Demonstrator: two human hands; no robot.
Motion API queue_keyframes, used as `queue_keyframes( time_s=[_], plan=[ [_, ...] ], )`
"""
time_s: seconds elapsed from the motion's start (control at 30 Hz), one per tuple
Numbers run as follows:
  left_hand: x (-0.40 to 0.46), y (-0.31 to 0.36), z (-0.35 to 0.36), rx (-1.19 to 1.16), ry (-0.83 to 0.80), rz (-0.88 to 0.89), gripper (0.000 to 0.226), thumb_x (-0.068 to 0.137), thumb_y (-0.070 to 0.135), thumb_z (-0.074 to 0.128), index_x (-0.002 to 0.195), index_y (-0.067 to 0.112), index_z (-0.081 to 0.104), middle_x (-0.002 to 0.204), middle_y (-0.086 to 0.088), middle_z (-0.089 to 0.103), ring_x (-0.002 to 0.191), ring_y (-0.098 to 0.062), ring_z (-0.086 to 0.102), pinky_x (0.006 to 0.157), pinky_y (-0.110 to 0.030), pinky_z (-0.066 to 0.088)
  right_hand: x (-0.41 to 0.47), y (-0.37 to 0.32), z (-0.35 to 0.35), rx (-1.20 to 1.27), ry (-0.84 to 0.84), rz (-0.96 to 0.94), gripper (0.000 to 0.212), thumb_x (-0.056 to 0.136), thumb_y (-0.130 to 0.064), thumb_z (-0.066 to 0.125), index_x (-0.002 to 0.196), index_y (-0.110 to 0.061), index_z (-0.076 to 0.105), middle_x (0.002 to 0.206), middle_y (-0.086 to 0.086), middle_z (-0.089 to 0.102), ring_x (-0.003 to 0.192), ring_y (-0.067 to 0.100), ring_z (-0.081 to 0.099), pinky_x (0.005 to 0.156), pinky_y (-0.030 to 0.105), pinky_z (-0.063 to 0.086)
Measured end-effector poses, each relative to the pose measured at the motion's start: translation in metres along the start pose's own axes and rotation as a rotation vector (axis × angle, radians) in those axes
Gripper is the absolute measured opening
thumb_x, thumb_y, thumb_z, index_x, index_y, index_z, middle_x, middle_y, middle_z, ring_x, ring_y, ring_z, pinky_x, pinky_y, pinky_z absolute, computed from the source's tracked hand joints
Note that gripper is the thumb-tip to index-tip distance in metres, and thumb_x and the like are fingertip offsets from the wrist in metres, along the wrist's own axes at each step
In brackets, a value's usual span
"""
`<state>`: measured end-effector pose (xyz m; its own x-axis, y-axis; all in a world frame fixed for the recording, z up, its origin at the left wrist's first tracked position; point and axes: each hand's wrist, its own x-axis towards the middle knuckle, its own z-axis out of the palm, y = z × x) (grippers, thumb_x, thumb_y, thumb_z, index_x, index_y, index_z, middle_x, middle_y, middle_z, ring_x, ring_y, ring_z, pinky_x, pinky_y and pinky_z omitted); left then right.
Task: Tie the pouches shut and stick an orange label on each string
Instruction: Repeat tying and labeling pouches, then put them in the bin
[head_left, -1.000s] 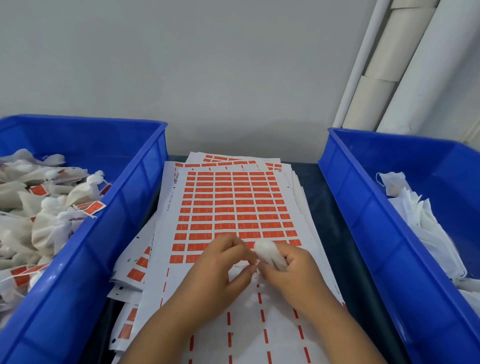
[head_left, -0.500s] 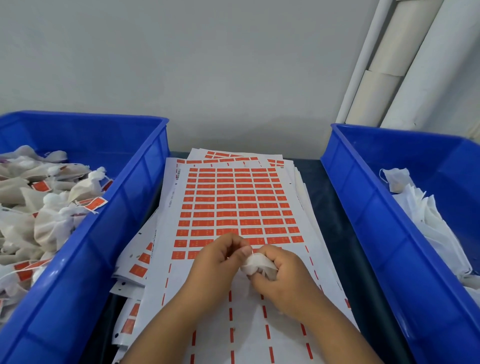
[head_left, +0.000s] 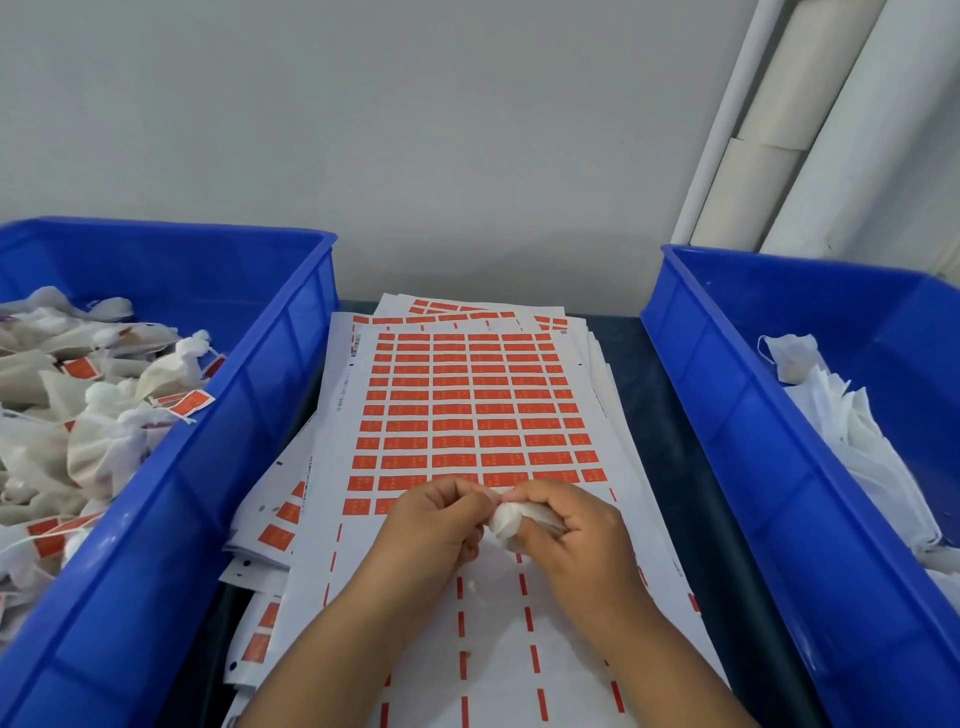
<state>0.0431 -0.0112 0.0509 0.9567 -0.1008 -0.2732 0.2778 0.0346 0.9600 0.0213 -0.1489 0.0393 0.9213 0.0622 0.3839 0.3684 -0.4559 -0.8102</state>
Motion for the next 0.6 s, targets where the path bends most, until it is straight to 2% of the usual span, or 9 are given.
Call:
queue_keyframes(
  time_s=[0.13,0.23,0.3,0.37,0.43,0.53,0.6],
  plan=[
    [0.0002,0.0,0.0009,0.024,0.002,0.023,0.022,0.089,0.019,0.058,0.073,0.021,0.072,0.067,-0.003,0.064,0.062,-0.014,0.053,0.063,-0.021,0.05,0.0002,-0.0005,0.0001,0.031,0.0,0.069,0.023,0.087,-0.024,0.067,0.082,-0.043,0.057,0.089,-0.041,0.057,0.094,-0.014,0.053,0.069,-0.002,0.041],
    [-0.0028,0.0033,-0.001,-0.099,-0.108,0.088,0.019,0.087,0.008,0.059,0.08,0.023,0.069,0.074,0.0,0.066,0.062,-0.011,0.059,0.065,-0.021,0.05,0.0018,-0.0021,-0.0014,0.064,0.052,0.129,0.016,0.087,-0.028,0.066,0.081,-0.04,0.057,0.086,-0.04,0.058,0.09,-0.014,0.054,0.064,-0.002,0.041],
    [-0.0045,0.0036,-0.0005,-0.051,-0.165,0.149,0.028,0.081,0.001,0.066,0.09,0.027,0.065,0.077,0.006,0.066,0.07,-0.011,0.064,0.065,-0.017,0.05,0.0031,-0.0011,-0.0027,0.085,0.091,0.164,0.017,0.086,-0.026,0.067,0.078,-0.038,0.058,0.08,-0.035,0.061,0.085,-0.014,0.056,0.062,0.0,0.042],
    [-0.005,0.0017,0.002,0.09,-0.124,0.232,0.036,0.077,0.003,0.072,0.096,0.031,0.059,0.077,0.014,0.065,0.077,-0.005,0.064,0.063,-0.012,0.049,0.0043,-0.0007,-0.0026,0.099,0.093,0.219,0.017,0.087,-0.023,0.066,0.078,-0.036,0.06,0.075,-0.024,0.064,0.083,-0.013,0.056,0.06,0.001,0.043],
    [-0.0056,0.0016,0.0033,0.151,-0.058,0.296,0.034,0.077,0.01,0.072,0.097,0.033,0.056,0.079,0.018,0.064,0.079,-0.002,0.062,0.062,-0.01,0.048,0.0055,-0.0012,-0.0019,0.133,0.073,0.296,0.011,0.087,-0.025,0.064,0.081,-0.035,0.063,0.078,-0.019,0.065,0.083,-0.012,0.057,0.058,0.001,0.044],
    [-0.0049,0.0004,0.003,0.161,0.009,0.347,0.027,0.08,0.014,0.069,0.095,0.032,0.055,0.078,0.018,0.064,0.077,0.0,0.062,0.061,-0.008,0.047,0.0072,-0.0016,-0.0031,0.217,0.03,0.429,0.007,0.088,-0.03,0.064,0.081,-0.032,0.066,0.075,-0.024,0.067,0.08,-0.008,0.061,0.052,0.001,0.042],
    [-0.0044,-0.0007,0.0033,0.176,0.032,0.372,0.02,0.082,0.015,0.067,0.09,0.029,0.057,0.078,0.018,0.065,0.076,0.001,0.062,0.06,-0.007,0.047,0.0075,-0.0007,-0.0048,0.296,-0.034,0.501,0.006,0.089,-0.03,0.064,0.084,-0.03,0.068,0.077,-0.028,0.068,0.081,-0.005,0.063,0.055,0.003,0.045]
  ],
)
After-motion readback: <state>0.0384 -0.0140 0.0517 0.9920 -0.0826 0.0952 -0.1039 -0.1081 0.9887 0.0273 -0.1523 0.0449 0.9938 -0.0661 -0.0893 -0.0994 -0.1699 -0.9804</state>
